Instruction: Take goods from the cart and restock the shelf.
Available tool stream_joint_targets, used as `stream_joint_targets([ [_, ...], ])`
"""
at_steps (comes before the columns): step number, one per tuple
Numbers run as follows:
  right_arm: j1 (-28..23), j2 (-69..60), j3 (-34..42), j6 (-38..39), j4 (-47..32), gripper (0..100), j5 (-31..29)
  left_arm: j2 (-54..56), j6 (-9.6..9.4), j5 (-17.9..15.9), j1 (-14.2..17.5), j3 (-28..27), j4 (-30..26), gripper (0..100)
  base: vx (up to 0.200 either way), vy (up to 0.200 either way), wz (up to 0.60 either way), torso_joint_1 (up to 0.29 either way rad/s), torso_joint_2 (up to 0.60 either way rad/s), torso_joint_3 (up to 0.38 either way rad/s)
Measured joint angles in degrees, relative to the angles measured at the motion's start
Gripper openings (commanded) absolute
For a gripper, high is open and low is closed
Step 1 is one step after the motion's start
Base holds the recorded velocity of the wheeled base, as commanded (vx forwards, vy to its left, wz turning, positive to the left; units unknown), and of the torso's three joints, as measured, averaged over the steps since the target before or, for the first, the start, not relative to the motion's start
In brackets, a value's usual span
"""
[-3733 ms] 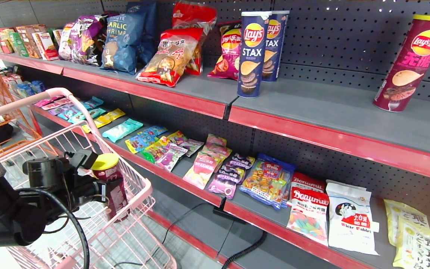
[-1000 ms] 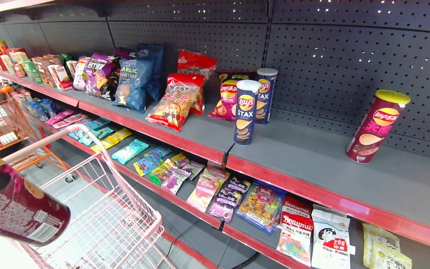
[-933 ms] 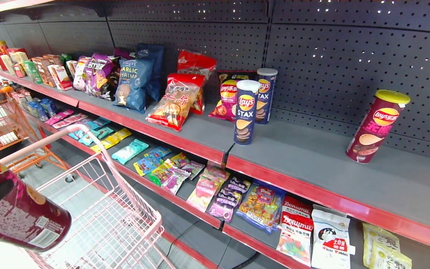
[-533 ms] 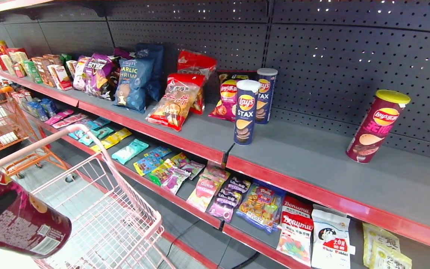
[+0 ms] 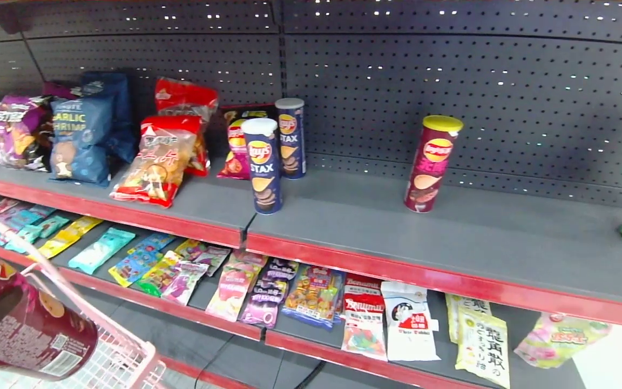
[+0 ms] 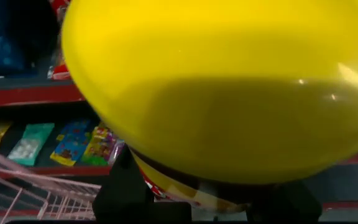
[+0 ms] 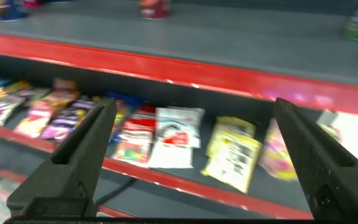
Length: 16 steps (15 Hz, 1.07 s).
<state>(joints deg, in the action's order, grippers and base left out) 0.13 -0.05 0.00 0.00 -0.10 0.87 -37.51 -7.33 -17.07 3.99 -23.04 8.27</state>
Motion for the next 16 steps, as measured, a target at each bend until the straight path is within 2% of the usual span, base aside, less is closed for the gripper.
stream_joint_targets([
  [2,0.0,0.0,0.0,0.0,0.0,100,0.0,1.1,0.02,-0.1,0.0,0.6,-0.1,0,0.000,0.000,-0.60,0.007,0.00,0.002],
  [11,0.1,0.0,0.0,-0.3,0.0,100,0.4,3.9,0.11,0.1,0.0,1.8,-0.3,0,0.000,0.000,0.00,0.000,0.00,0.000],
  [14,0.1,0.0,0.0,-0.2,0.0,100,0.3,4.7,-0.02,0.6,0.1,1.7,-2.4,0,0.000,0.000,0.00,0.000,0.00,0.000],
  [16,0.0,0.0,0.0,-0.3,0.0,100,0.3,4.9,-0.22,-1.0,-0.4,1.6,-2.5,0,0.000,0.000,0.00,0.000,0.00,0.000],
])
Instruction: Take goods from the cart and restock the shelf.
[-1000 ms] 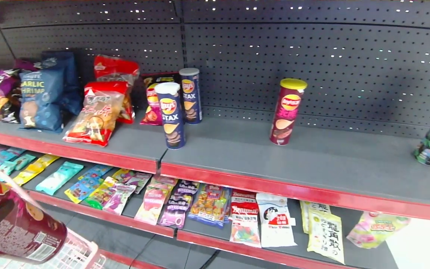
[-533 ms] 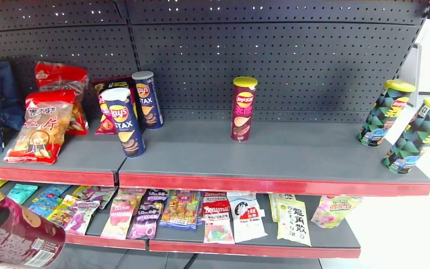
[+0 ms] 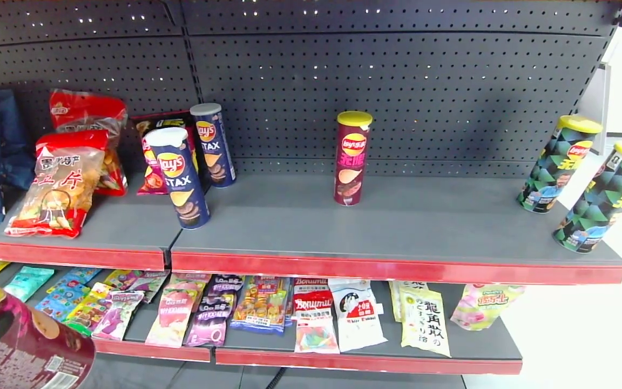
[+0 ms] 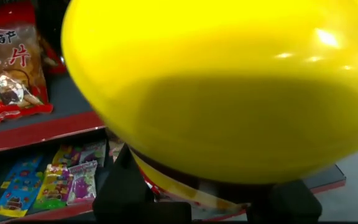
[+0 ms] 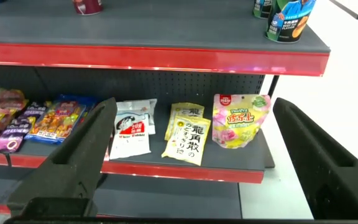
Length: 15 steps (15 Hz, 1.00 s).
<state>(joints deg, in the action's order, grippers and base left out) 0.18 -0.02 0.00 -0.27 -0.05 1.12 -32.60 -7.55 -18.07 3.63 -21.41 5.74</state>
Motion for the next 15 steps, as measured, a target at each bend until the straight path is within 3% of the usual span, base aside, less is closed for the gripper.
stream_joint_targets([
  [2,0.0,0.0,0.0,0.0,0.0,100,-0.2,0.0,-3.05,-0.5,-0.4,0.2,-0.7,0,0.000,0.000,0.00,0.000,0.00,0.000],
  [5,0.0,0.0,0.0,-0.2,0.0,100,-0.2,-0.3,-4.99,-0.4,-0.5,0.0,-0.8,0,0.000,0.000,0.00,0.000,0.00,0.000],
  [8,0.0,0.0,0.0,-0.3,0.0,100,-0.2,0.0,-5.29,0.0,-0.5,0.1,-0.8,0,0.200,0.000,0.00,0.001,0.00,0.005],
  [13,0.1,0.1,-0.1,-2.0,-0.1,100,0.2,2.0,-5.29,-0.3,-0.5,0.9,-1.3,0,0.000,0.000,0.00,0.000,0.00,0.000],
  [15,0.3,0.5,-0.2,-3.7,0.0,100,3.0,2.8,-5.25,-0.2,-0.5,1.7,-1.2,0,0.000,0.000,0.00,0.000,0.00,0.000],
])
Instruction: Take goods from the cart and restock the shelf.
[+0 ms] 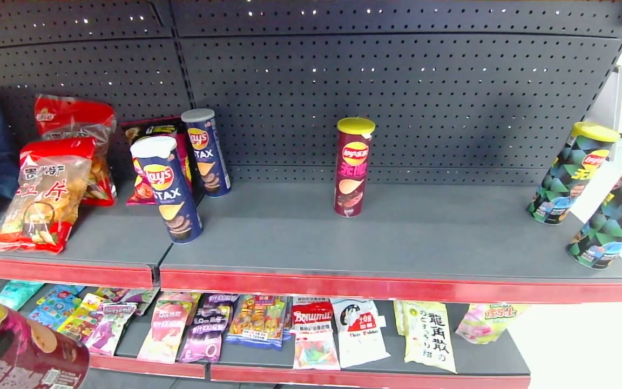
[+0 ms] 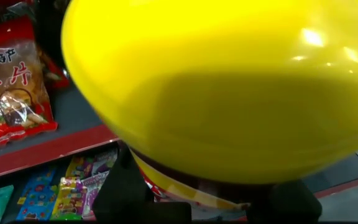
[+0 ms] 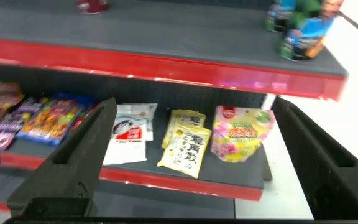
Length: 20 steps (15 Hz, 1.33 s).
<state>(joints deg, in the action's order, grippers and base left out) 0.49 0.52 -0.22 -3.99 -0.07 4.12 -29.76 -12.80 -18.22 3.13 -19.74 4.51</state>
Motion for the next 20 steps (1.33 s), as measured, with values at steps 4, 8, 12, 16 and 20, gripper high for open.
stream_joint_targets([
  [4,0.2,0.3,0.0,-0.2,0.4,100,1.5,2.0,0.16,1.5,0.1,1.5,0.0,0,0.000,0.000,0.00,0.000,0.00,0.000],
  [8,0.6,7.8,-10.5,1.6,0.9,100,3.5,1.8,0.00,1.2,0.0,1.1,0.1,0,0.000,0.000,0.00,0.000,0.00,0.000],
  [12,9.4,33.1,-24.0,1.7,6.5,100,7.3,1.2,-0.02,2.2,0.1,1.0,0.1,0,0.000,0.000,0.00,0.000,0.00,0.000],
  [16,15.5,60.1,-29.9,1.4,25.9,100,7.8,1.1,0.07,2.7,0.1,1.2,0.1,0,0.000,0.000,0.00,0.000,0.00,0.000],
  [20,18.0,83.5,-39.1,1.4,36.3,100,5.0,1.1,0.46,3.6,0.1,1.2,0.1,0,0.000,0.000,0.00,0.000,0.00,0.000],
])
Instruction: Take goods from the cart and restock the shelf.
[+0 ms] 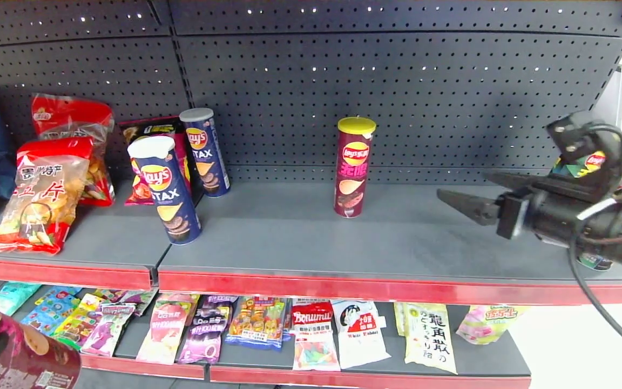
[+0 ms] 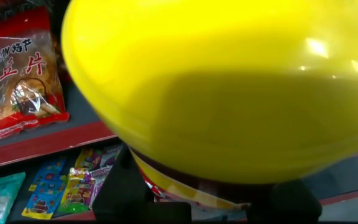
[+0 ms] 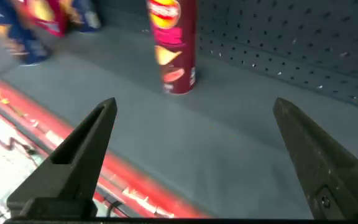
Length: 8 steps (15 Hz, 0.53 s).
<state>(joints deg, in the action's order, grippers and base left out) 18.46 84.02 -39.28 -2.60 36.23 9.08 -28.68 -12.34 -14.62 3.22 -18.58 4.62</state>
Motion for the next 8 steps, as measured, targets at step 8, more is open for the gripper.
stream_joint_targets([
  [8,4.4,22.6,-16.4,0.5,4.1,100,-6.9,-0.4,0.11,0.8,0.0,0.2,-0.1,0,0.000,0.000,0.00,0.000,0.00,0.000],
])
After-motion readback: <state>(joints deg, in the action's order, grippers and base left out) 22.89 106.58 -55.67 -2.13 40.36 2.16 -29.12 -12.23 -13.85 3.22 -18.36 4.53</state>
